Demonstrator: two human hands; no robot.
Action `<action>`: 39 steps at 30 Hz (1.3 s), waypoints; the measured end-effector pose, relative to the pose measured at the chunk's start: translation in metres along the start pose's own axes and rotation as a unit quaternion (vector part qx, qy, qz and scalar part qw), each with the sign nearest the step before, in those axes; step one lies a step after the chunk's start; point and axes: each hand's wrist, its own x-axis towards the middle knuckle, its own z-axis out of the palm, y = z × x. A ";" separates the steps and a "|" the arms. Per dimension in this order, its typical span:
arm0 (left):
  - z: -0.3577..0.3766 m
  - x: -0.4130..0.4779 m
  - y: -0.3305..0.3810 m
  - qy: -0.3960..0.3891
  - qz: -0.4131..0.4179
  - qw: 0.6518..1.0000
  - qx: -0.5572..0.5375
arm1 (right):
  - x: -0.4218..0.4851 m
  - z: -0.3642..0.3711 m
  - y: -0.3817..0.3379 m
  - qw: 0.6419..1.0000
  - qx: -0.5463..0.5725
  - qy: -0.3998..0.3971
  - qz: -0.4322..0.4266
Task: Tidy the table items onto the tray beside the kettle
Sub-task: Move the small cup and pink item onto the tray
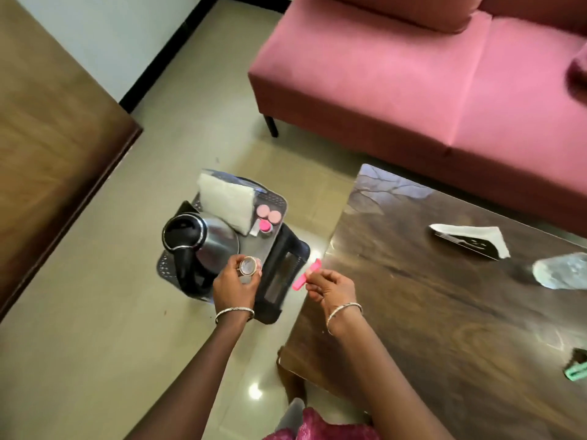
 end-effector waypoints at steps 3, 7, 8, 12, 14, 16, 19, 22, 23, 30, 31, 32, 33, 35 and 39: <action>0.007 0.031 -0.010 -0.035 0.015 0.996 0.081 | 0.028 0.044 0.010 0.991 -0.126 0.021 -0.028; 0.034 0.059 -0.021 -0.102 0.068 0.970 0.208 | 0.075 0.083 0.017 0.951 -0.286 0.088 -0.082; 0.041 0.065 -0.023 -0.109 0.071 0.967 0.220 | 0.086 0.090 0.017 0.940 -0.316 0.093 -0.096; 0.067 0.085 -0.036 -0.110 0.082 0.954 0.267 | 0.124 0.106 0.017 0.883 -0.431 0.108 -0.149; 0.077 0.093 -0.045 -0.105 0.078 0.952 0.277 | 0.136 0.111 0.016 0.861 -0.467 0.104 -0.173; 0.085 0.102 -0.052 -0.097 0.059 0.955 0.275 | 0.147 0.116 0.018 0.843 -0.494 0.096 -0.188; 0.093 0.109 -0.055 -0.100 0.050 0.956 0.270 | 0.156 0.124 0.023 0.814 -0.543 0.094 -0.182; 0.099 0.112 -0.057 -0.107 0.044 0.959 0.259 | 0.162 0.128 0.028 0.782 -0.590 0.114 -0.167; 0.100 0.112 -0.058 -0.106 0.039 0.959 0.258 | 0.162 0.128 0.029 0.772 -0.601 0.121 -0.166; 0.096 0.110 -0.059 -0.101 0.035 0.958 0.265 | 0.161 0.135 0.037 0.742 -0.648 0.124 -0.116; 0.095 0.109 -0.058 -0.092 0.043 0.959 0.265 | 0.161 0.136 0.038 0.739 -0.652 0.127 -0.114; 0.093 0.107 -0.057 -0.082 0.051 0.959 0.265 | 0.160 0.136 0.038 0.737 -0.653 0.130 -0.114; 0.089 0.104 -0.054 -0.072 0.058 0.960 0.263 | 0.159 0.137 0.038 0.735 -0.655 0.132 -0.116; 0.083 0.095 -0.052 -0.058 0.073 0.963 0.254 | 0.156 0.136 0.038 0.730 -0.660 0.129 -0.123; 0.070 0.075 -0.050 -0.053 0.082 0.976 0.196 | 0.144 0.129 0.038 0.740 -0.646 0.101 -0.155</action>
